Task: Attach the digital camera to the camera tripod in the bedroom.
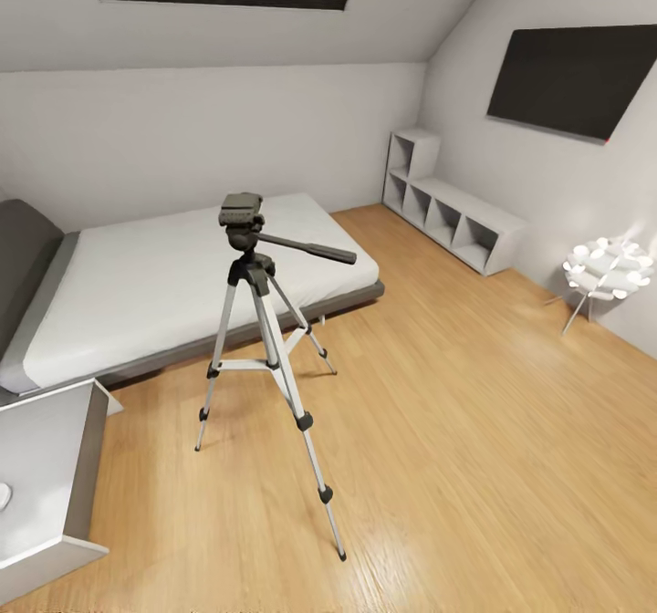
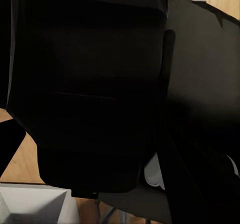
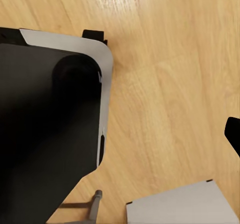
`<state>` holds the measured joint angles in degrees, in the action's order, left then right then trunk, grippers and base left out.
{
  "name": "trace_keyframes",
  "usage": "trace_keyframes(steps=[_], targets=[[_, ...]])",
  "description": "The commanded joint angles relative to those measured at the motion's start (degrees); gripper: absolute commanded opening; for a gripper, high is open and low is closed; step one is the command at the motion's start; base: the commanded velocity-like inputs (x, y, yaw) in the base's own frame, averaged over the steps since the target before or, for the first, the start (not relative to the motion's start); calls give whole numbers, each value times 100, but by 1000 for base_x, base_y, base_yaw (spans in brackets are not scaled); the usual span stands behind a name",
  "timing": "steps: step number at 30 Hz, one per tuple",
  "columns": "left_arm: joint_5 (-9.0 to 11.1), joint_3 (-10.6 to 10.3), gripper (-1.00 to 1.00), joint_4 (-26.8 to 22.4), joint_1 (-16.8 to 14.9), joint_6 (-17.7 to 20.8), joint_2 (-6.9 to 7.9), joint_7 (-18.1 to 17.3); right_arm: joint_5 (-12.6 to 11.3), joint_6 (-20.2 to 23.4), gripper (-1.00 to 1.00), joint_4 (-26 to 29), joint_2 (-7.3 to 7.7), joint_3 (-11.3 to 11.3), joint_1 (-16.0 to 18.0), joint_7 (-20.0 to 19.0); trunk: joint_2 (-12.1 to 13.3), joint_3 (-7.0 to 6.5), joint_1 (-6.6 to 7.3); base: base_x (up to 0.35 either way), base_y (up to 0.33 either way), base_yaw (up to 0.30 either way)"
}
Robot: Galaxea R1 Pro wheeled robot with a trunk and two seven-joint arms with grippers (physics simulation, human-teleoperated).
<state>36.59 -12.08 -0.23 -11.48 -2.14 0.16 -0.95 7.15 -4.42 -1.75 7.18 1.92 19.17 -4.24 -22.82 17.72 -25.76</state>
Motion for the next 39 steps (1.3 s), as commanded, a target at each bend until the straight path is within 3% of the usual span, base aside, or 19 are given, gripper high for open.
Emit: trace_keyframes(steps=[1, 16, 24, 39], targets=[[41, -48, -100, 5, -4, -15, 1, -11, 55, -35, 100, -19, 1, 23, 8, -10, -10, 18, -2, 0, 0, 0], [41, -49, -100, 5, -4, -15, -4, -11, 60, -11, 100, -20, -3, 20, 3, -23, -10, 155, -2, 0, 0, 0], [41, -48, -100, 5, -4, -14, 2, -11, 279, -40, 100, -19, -13, 21, -68, -8, -10, 227, -2, 0, 0, 0], [41, -48, -100, 5, -4, -16, -2, -11, 306, -48, 100, -19, -11, 19, -71, -6, -10, 364, -2, 0, 0, 0]])
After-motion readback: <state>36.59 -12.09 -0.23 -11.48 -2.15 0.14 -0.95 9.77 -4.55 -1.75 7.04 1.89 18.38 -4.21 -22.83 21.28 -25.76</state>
